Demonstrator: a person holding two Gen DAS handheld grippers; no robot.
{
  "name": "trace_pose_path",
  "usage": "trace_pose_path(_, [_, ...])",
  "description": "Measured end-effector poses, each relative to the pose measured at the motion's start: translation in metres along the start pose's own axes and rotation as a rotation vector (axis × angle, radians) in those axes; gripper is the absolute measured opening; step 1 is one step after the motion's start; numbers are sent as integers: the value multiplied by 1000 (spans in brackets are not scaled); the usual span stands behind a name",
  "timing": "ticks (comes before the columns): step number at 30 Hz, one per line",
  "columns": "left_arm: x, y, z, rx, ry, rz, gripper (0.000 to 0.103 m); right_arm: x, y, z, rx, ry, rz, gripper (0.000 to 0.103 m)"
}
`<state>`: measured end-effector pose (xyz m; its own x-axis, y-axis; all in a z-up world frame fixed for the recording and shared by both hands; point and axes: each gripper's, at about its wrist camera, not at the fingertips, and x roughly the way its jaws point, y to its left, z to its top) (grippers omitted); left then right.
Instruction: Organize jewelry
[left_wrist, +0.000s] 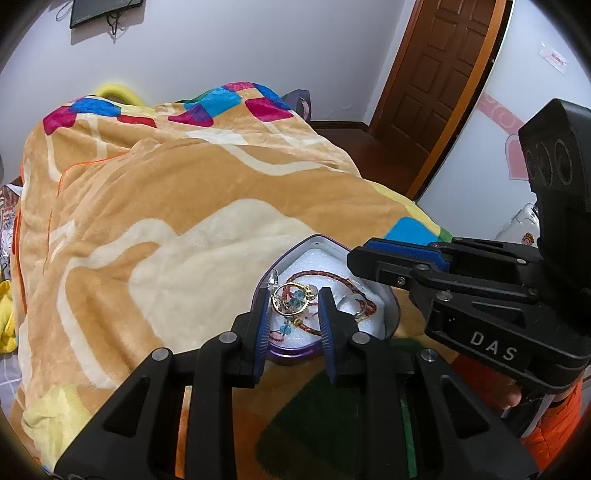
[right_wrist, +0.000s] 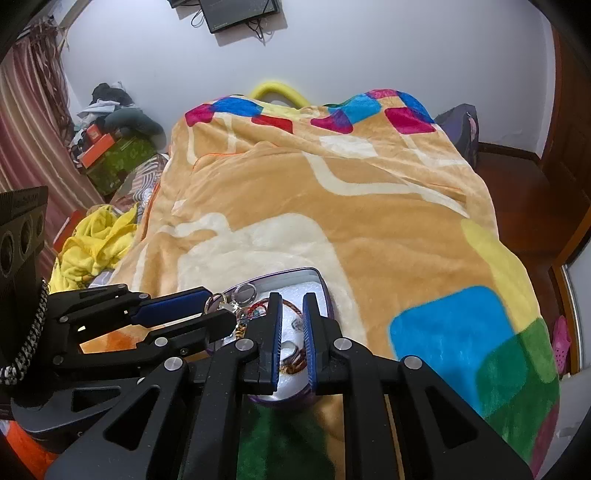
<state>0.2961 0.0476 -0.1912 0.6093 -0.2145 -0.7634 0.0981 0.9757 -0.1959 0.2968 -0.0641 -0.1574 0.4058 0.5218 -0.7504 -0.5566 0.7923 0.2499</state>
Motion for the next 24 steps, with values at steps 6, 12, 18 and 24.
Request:
trace_pose_path(6, [-24, -6, 1, 9, -37, 1, 25, -20, 3, 2, 4, -35, 1, 20])
trace_pose_path(12, [-68, -21, 4, 37, -118, 31, 25, -59, 14, 2, -10, -110, -11, 20])
trace_pose_path(18, [-135, -43, 3, 69, -263, 66, 27, -119, 33, -1, -43, -248, -27, 20])
trace_pose_path(24, [-204, -62, -6, 78, -435, 86, 32, -182, 57, -12, -74, -417, -39, 20])
